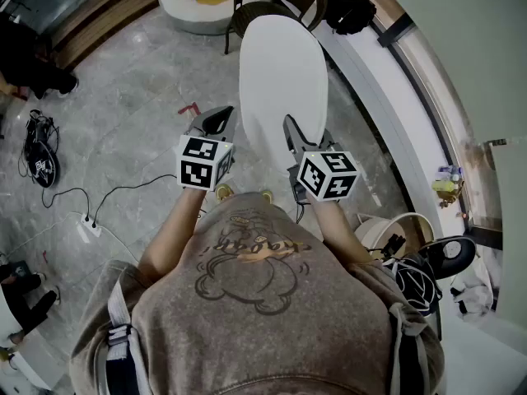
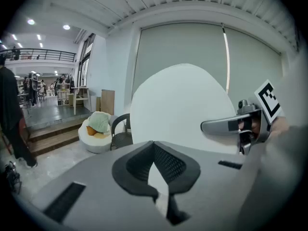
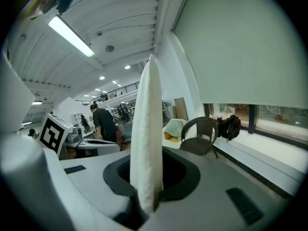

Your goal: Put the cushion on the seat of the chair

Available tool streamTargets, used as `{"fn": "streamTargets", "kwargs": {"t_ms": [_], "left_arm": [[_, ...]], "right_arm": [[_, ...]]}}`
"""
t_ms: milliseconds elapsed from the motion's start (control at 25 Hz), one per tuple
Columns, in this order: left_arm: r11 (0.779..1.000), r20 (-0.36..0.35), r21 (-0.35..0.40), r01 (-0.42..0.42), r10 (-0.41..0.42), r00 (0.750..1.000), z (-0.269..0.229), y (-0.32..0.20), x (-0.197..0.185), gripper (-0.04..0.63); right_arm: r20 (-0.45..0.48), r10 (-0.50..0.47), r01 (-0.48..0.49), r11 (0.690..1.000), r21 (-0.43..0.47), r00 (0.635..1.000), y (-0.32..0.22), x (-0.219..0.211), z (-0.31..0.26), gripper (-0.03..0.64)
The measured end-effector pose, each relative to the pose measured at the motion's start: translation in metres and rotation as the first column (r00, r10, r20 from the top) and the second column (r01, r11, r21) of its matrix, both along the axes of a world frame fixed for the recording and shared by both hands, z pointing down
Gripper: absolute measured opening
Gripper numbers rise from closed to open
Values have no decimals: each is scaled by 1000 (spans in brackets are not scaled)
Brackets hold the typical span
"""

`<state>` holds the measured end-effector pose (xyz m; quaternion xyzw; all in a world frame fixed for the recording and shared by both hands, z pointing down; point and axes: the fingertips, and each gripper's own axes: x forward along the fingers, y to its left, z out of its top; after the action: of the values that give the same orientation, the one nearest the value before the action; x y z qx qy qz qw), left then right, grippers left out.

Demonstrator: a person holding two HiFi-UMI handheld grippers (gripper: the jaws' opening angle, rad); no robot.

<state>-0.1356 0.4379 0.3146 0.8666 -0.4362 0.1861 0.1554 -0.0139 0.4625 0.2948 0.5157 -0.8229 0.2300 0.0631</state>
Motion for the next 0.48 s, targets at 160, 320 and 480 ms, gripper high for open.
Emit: {"fn": "streamTargets", "kwargs": {"t_ms": [160,320,480], "left_arm": [[1000,4,1,3,-3,1000,1,-3,4,3],[1000,5,0,0,0,1000,3,-4,7,3],[1000,7,6,2,-2,1000,2,-2,10,5]], "right_arm": [[-2,-3,3,1000,2,1000,-4,5,1,72],[9,-11,11,1000,-6,1000,-6,9,3,72],[17,-11,11,1000,-1,1000,-5,16,0,72]]}}
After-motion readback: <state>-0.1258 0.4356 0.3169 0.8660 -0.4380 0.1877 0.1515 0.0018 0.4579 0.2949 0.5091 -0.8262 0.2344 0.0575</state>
